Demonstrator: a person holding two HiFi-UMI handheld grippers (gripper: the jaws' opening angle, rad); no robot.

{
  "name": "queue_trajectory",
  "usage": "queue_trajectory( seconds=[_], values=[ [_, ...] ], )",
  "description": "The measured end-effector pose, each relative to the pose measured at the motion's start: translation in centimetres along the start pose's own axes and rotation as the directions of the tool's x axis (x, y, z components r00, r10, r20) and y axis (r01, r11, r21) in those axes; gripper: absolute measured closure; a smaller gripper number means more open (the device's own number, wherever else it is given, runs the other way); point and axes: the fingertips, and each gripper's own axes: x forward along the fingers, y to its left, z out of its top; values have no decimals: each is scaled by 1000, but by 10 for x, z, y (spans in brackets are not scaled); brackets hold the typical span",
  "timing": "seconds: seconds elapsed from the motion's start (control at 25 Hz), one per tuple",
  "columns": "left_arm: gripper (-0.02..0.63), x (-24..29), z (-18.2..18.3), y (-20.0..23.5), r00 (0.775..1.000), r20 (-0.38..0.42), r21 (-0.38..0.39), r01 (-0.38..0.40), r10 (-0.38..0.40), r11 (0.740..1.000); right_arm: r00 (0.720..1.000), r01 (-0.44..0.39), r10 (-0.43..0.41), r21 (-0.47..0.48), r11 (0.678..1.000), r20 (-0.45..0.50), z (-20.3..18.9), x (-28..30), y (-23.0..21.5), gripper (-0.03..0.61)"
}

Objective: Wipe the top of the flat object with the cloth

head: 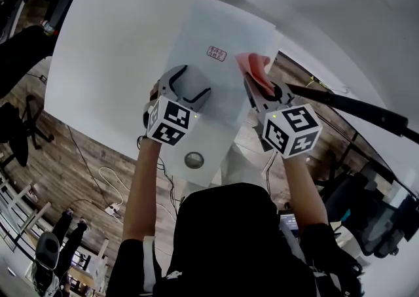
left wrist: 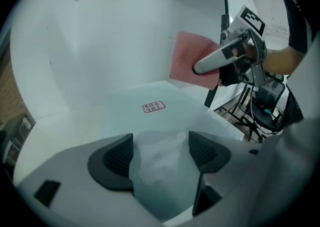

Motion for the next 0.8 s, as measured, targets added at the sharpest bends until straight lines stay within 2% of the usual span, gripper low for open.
queue_trajectory(
  seconds=[0.16,0.4,0.56,0.8],
  values=[
    [273,-1,-1,0,1000,-7,-5,4,-4,1000,999,41,-42,-38,998,-21,1,2,-10,534],
    [273,0,-1,0,1000,-1,2,-3,3,1000,992,90,-105,-181,979,-72,5,16,-32,534],
    [273,1,-2,0,1000,-6,-5,3,-3,1000,983,125,-157,-279,952,-96,15,29,-52,534],
    [272,2,-2,-1,1000,-10,-11,11,-11,1000,963,126,-203,-374,919,-176,15,46,-70,534]
  ],
)
